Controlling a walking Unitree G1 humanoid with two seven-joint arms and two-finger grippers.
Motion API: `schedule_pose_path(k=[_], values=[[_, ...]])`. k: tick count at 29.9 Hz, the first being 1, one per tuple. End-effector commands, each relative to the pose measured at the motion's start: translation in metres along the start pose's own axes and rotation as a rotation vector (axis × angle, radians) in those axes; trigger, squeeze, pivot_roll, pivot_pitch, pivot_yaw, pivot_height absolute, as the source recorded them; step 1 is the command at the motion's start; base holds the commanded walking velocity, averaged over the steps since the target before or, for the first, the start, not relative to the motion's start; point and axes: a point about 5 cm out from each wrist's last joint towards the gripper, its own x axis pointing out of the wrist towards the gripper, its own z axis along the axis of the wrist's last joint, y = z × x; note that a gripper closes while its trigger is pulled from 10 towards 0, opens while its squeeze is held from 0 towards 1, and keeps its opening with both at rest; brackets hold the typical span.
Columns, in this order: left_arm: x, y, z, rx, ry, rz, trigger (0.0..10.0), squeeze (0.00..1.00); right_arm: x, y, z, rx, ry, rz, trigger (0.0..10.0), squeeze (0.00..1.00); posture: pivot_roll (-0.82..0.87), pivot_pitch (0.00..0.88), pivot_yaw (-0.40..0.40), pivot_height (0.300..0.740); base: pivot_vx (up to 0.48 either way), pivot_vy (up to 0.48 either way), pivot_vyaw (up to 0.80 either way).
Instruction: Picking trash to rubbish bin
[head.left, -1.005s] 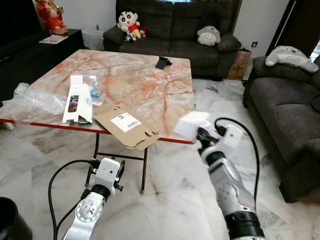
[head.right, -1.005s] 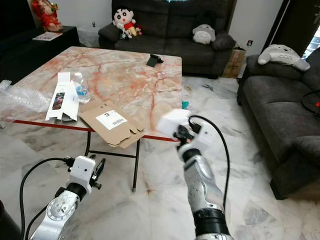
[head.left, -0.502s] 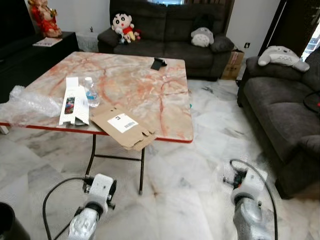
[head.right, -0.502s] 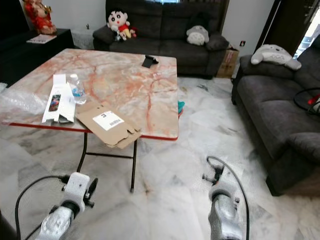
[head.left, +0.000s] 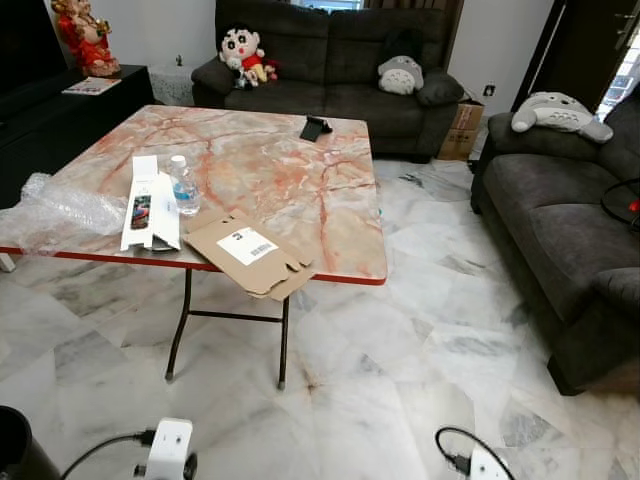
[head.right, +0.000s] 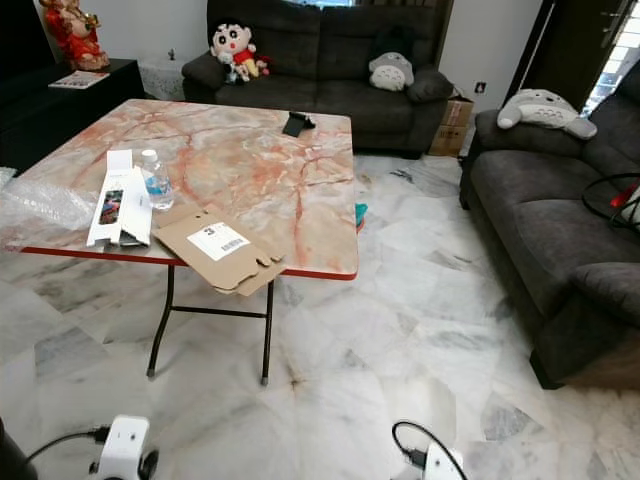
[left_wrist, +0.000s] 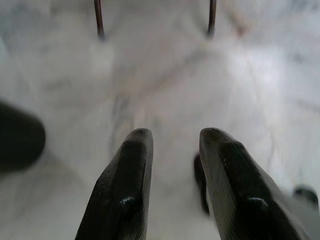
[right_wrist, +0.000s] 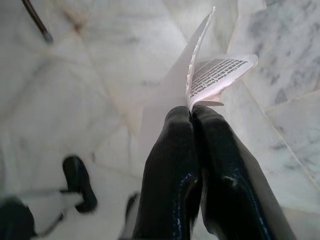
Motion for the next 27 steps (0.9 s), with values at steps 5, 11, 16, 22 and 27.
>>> schedule_pose_path(k=[5,11,16,22,27], values=[[-0.009,0.001,-0.032,-0.05,0.122,0.029,10.0,0.0,-0.001,0.002,-0.005,0.018,0.015,0.027,10.0,0.0,0.13,0.0,-0.065,0.74,0.0,0.0,0.0],[-0.01,0.0,-0.034,-0.051,0.137,0.021,10.0,0.0,-0.001,0.003,-0.005,0.003,0.021,0.035,10.0,0.0,0.13,0.0,-0.073,0.74,0.0,0.0,0.0],[-0.007,0.001,-0.029,-0.051,0.125,0.025,10.0,0.0,0.001,0.007,0.0,0.013,0.01,0.049,10.0,0.0,0.13,0.0,-0.074,0.74,-0.273,0.0,0.0],[-0.007,0.0,-0.027,-0.052,0.12,0.025,10.0,0.0,0.001,0.007,0.0,0.023,0.011,0.049,10.0,0.0,0.13,0.0,-0.074,0.74,-0.276,0.0,0.0],[-0.007,0.0,-0.029,-0.063,0.12,0.026,10.0,0.0,0.0,0.007,-0.004,0.024,0.02,0.053,10.0,0.0,0.14,0.0,-0.073,0.74,-0.264,0.0,0.0]])
